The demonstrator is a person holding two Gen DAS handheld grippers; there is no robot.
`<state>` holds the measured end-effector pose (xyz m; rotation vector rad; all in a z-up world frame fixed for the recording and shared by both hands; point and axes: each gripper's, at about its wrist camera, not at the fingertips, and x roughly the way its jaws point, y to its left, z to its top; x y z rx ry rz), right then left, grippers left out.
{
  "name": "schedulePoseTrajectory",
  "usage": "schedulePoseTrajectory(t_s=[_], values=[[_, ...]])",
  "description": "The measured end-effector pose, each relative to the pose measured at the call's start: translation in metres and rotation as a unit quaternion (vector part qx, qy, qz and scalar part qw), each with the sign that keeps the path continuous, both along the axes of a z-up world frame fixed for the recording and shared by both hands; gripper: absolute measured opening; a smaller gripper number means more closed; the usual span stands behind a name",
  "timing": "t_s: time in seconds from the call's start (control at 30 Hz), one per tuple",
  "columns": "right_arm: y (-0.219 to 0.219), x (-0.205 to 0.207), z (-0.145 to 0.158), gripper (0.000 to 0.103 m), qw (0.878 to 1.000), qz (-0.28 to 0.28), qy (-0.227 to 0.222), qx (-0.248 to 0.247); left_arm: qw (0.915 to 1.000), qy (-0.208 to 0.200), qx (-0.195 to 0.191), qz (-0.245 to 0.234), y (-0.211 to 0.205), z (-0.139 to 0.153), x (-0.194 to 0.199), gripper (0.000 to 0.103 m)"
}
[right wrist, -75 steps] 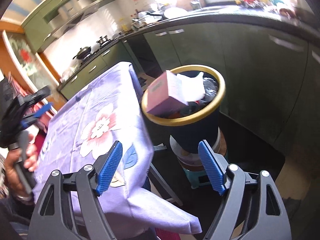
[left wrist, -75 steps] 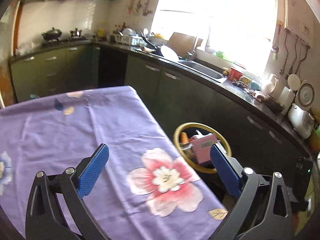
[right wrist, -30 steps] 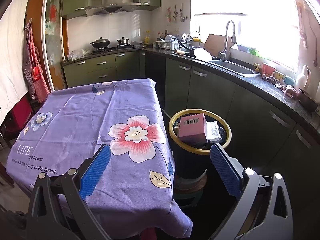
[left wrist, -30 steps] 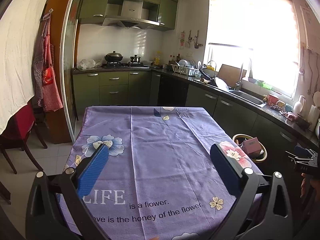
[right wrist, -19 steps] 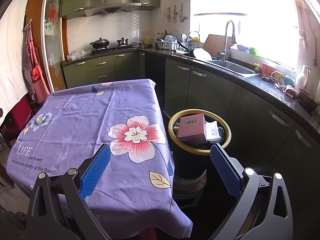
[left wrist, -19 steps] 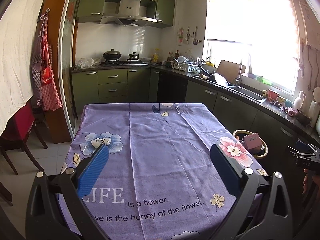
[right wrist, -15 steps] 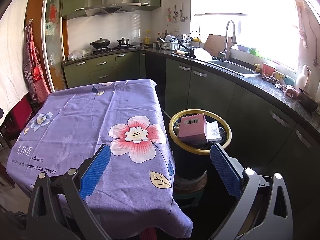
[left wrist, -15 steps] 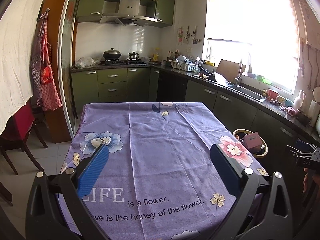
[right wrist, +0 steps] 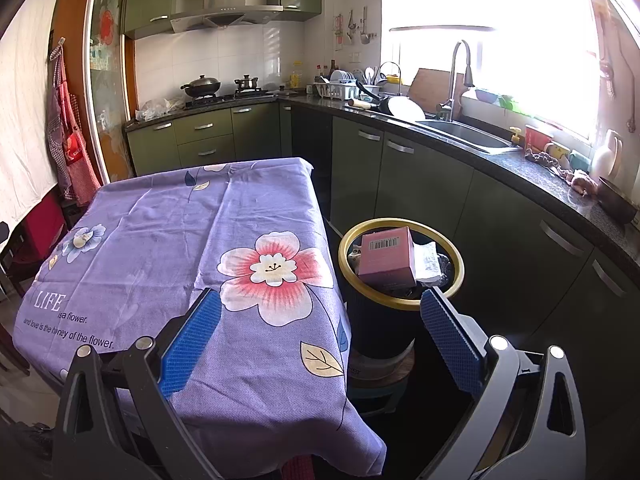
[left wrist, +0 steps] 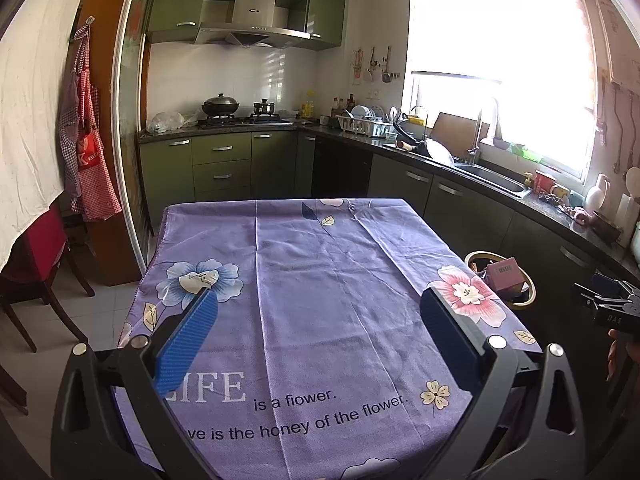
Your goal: Collect trash
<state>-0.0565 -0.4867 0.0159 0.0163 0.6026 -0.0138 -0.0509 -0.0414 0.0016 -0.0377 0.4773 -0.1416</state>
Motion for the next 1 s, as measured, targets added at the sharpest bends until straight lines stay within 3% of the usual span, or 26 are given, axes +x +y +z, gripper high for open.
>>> schedulePoseTrajectory(t_s=[1.0], values=[[0.0022, 0.0042, -0.0043, 0.098, 1.0, 0.007, 0.004, 0.001, 1.0, 0.003, 0.001, -0.007, -0.0027, -0.0004, 0.0013, 0.097]])
